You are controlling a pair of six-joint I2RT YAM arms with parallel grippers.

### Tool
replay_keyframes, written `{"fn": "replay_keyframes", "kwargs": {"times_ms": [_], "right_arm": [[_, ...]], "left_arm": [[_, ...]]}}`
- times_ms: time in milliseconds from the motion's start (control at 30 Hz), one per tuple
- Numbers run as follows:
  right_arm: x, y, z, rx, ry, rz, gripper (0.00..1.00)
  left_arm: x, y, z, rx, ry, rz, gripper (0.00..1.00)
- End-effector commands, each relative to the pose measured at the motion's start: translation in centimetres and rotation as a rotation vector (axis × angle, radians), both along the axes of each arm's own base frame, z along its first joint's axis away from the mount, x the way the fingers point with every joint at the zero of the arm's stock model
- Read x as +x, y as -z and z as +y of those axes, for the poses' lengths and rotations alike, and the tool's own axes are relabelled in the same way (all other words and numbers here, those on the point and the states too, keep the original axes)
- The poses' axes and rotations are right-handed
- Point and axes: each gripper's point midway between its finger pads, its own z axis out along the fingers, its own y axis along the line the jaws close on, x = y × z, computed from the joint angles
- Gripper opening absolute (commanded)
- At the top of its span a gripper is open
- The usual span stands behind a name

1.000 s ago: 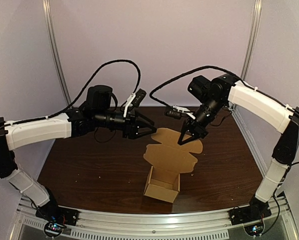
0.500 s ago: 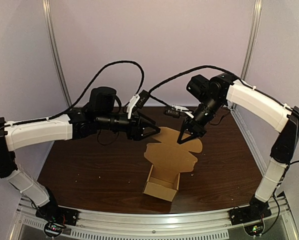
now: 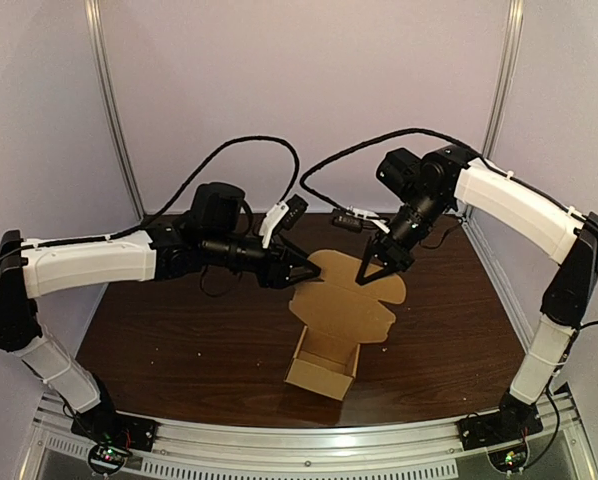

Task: Fold the paper box

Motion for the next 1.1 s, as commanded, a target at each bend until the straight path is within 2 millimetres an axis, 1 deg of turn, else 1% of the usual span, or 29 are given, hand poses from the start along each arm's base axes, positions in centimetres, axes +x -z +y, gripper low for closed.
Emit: {"fn": "replay_keyframes", "kwargs": {"times_ms": [0,33,67,167,300,467,600,667,700,800,867,933,967,1067], "right_arm": [[1.1,-0.1,-0.3,-0.005,0.054,0.005,0.0],[1.3,0.0,-0.4,-0.007,0.062,0.004,0.0],[1.5,0.1,-0.4,-0.008,0.07,0.009,0.0],[1.7,-0.2,-0.1,0.009,0.071,0.016,0.0],[1.8,-1.0,0.3,0.031,0.071,0.02,0.0],[2.8,-0.7,0.4,0.009,0.108,0.01,0.0],[3.2,-0.4,0.6,0.003,0.121,0.012,0.0],[3.0,-0.6,0.7,0.015,0.113,0.019,0.0],[2.8,-0.8,0.8,0.025,0.106,0.025,0.0],[1.8,-1.5,0.7,0.062,0.061,0.031,0.0],[0.8,-1.8,0.4,0.08,0.022,0.031,0.0],[-0.3,-2.0,-0.1,0.092,-0.013,0.026,0.0],[-0.7,-2.0,-0.4,0.096,-0.026,0.018,0.0],[-1.8,-2.0,-1.2,0.103,-0.056,-0.016,0.0]], "left_arm": [[-1.4,-3.1,-0.6,-0.082,0.057,-0.002,0.39],[-1.7,-3.9,-0.8,-0.106,0.066,-0.012,0.37],[-1.8,-4.1,-1.0,-0.114,0.074,-0.014,0.36],[-2.3,-3.9,-1.7,-0.114,0.094,-0.005,0.37],[-2.4,-3.3,-2.6,-0.13,0.109,0.023,0.38],[-3.8,-4.0,-4.0,-0.173,0.152,0.03,0.38],[-4.5,-3.7,-5.3,-0.178,0.178,0.048,0.38],[-4.7,-3.2,-5.8,-0.171,0.184,0.058,0.39],[-4.6,-2.9,-6.0,-0.168,0.181,0.061,0.42],[-4.4,-2.3,-6.2,-0.162,0.169,0.064,0.45],[-4.5,-2.7,-5.9,-0.149,0.166,0.043,0.46],[-4.9,-3.5,-4.7,-0.105,0.162,0.001,0.48],[-5.2,-3.7,-3.6,-0.065,0.156,-0.017,0.5],[-6.1,-5.3,-0.1,0.011,0.114,-0.099,0.54]]}}
